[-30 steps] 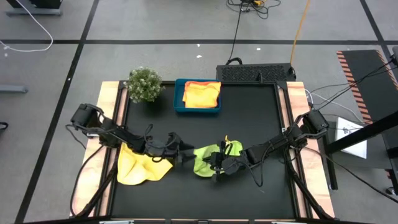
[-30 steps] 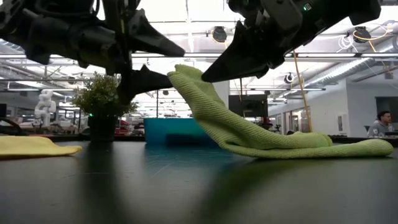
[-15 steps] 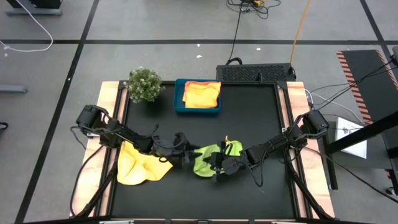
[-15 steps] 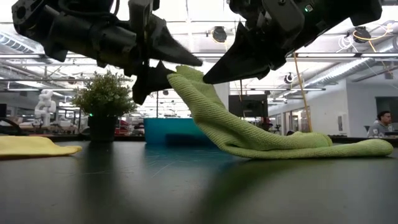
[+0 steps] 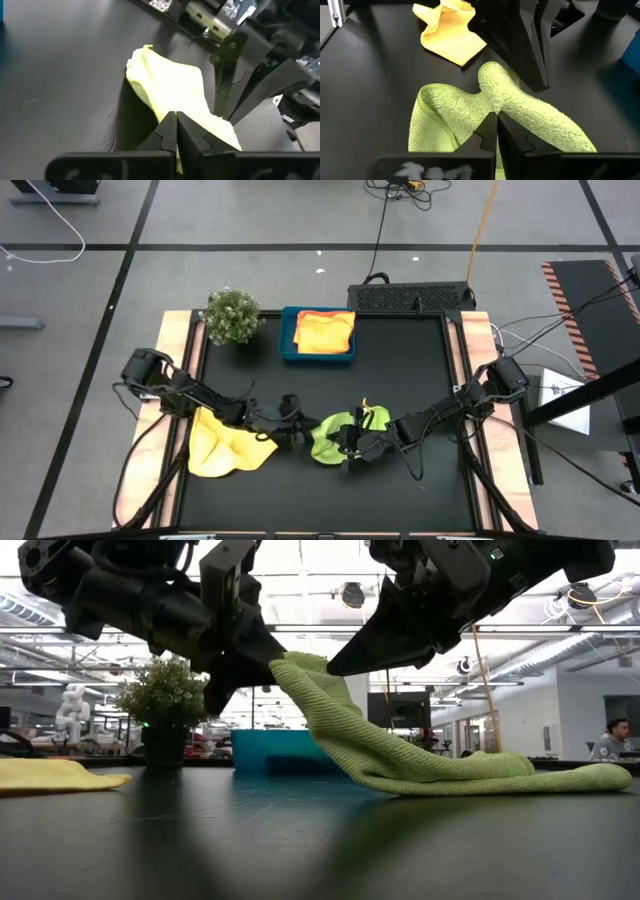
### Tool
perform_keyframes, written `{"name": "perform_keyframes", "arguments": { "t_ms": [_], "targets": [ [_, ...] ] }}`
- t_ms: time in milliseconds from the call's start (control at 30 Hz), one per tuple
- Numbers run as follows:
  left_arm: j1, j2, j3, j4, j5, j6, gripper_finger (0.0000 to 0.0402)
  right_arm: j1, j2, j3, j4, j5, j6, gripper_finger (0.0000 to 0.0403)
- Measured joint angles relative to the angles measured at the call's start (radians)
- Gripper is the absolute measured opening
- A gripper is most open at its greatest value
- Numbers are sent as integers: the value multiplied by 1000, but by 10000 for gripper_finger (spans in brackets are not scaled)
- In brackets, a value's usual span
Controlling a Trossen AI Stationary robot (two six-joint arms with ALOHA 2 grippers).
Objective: Fold microfiber towels
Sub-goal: Fold the green microfiber towel
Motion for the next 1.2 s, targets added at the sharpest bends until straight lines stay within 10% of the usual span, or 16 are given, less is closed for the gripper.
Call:
{"name": "perform_keyframes", "arguments": {
  "t_ms": [367, 700, 1200],
  "targets": [
    [-19, -215, 0, -146, 110, 121, 116, 0, 0, 0, -3, -2, 0, 0],
    [-121, -201, -2, -315, -78, -37, 247, 0, 0, -1, -7, -2, 2, 0],
    [-53, -81, -47, -51, 4, -127, 314, 0, 0, -1, -7, -3, 9, 0]
  ]
}}
